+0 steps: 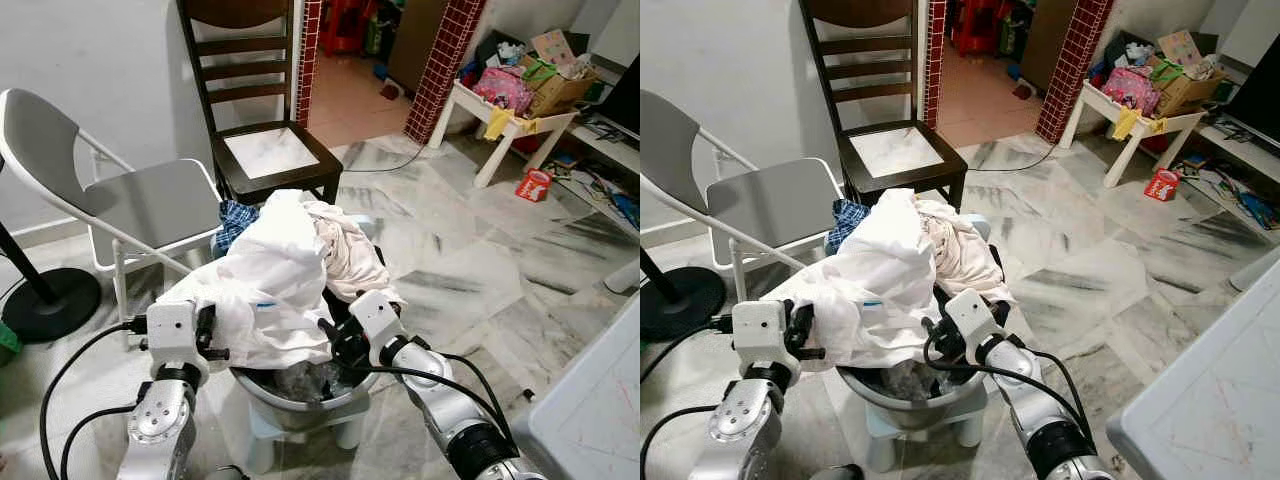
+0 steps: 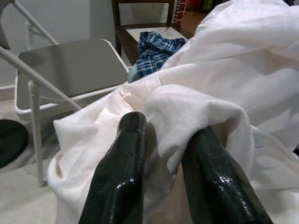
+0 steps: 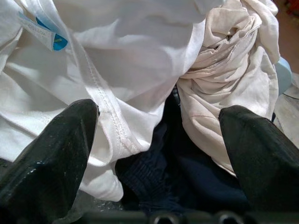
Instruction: Hang hanger
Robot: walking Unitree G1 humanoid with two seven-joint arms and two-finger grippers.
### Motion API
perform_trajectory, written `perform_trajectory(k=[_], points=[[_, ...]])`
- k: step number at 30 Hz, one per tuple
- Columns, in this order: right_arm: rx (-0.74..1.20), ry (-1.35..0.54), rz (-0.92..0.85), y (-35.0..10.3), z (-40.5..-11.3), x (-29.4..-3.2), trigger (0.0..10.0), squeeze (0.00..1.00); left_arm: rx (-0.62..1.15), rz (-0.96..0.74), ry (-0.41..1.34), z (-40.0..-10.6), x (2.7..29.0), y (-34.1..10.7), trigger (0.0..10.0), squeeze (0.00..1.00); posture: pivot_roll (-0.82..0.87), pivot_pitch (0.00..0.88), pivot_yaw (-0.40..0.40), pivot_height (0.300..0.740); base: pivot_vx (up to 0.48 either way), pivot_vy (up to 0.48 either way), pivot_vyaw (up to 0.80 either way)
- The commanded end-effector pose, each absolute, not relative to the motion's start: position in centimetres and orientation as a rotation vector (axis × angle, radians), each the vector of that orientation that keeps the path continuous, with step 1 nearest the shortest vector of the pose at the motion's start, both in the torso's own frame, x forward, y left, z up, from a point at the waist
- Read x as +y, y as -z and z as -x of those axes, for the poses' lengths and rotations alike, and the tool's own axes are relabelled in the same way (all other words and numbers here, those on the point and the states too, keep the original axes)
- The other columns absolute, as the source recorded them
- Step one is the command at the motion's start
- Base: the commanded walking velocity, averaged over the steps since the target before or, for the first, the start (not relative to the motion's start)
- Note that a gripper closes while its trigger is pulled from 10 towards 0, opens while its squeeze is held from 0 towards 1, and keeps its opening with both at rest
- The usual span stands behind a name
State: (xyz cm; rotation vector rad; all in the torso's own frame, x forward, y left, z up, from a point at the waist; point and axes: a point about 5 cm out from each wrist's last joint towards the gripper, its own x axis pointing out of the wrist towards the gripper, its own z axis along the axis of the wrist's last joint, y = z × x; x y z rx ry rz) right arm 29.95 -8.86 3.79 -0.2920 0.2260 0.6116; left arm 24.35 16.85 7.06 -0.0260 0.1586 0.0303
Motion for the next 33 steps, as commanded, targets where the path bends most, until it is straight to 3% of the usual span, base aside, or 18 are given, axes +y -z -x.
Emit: perform_trajectory(k=[1,16,24,27,33], points=[[0.235,-0.620,0.280,-4.0,-30.1,-9.4,10.0,0.00,0.167,0.028,-0.021,-24.5,16.5,-6.8,10.0,1.00,0.10,0.065,-0.091,0.740,0.000,0.000,0.00],[0.305,-0.706,0.298,-2.8,-29.0,-7.7,10.0,0.00,0.101,0.006,0.004,-25.0,16.1,-8.2,10.0,1.00,0.11,0.079,-0.093,0.740,0.000,0.000,0.00],[0.312,-0.706,0.303,-2.3,-28.3,-6.6,10.0,0.00,0.058,-0.140,0.073,-24.9,15.7,-9.0,10.0,1.00,0.11,0.092,-0.094,0.740,0.000,0.000,0.00],[0.316,-0.694,0.309,-2.3,-28.5,-6.9,10.0,0.00,0.114,-0.209,0.079,-24.6,16.0,-8.9,10.0,1.00,0.12,0.093,-0.094,0.740,0.000,0.000,0.00],[0.308,-0.659,0.314,-2.5,-28.9,-7.3,10.0,0.00,0.214,-0.157,0.068,-23.6,16.1,-8.1,10.0,1.00,0.13,0.094,-0.096,0.740,0.000,0.000,0.00]])
